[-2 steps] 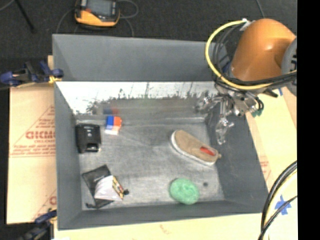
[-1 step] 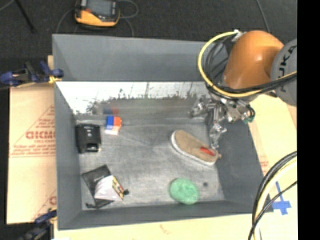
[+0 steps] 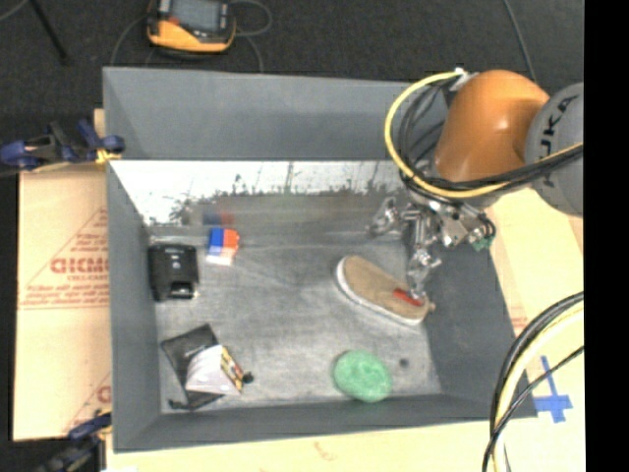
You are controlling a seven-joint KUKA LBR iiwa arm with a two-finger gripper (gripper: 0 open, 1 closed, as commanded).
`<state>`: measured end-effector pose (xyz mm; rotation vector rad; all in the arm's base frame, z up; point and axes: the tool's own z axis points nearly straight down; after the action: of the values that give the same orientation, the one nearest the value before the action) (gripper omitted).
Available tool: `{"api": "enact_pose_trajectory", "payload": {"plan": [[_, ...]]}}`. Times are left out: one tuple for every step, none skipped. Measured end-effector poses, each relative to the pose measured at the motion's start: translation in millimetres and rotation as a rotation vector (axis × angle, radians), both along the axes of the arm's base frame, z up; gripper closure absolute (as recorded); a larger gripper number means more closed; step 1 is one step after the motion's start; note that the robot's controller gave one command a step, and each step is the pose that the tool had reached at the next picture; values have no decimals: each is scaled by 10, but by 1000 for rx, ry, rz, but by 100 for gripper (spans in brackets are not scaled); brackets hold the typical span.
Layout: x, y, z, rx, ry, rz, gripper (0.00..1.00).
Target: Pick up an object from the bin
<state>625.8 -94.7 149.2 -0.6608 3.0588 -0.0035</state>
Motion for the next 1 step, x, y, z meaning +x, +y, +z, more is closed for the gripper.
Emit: {"api": "enact_pose_trajectory", "payload": {"plan": [[-7,-63,90,2,22,49,0]]}}
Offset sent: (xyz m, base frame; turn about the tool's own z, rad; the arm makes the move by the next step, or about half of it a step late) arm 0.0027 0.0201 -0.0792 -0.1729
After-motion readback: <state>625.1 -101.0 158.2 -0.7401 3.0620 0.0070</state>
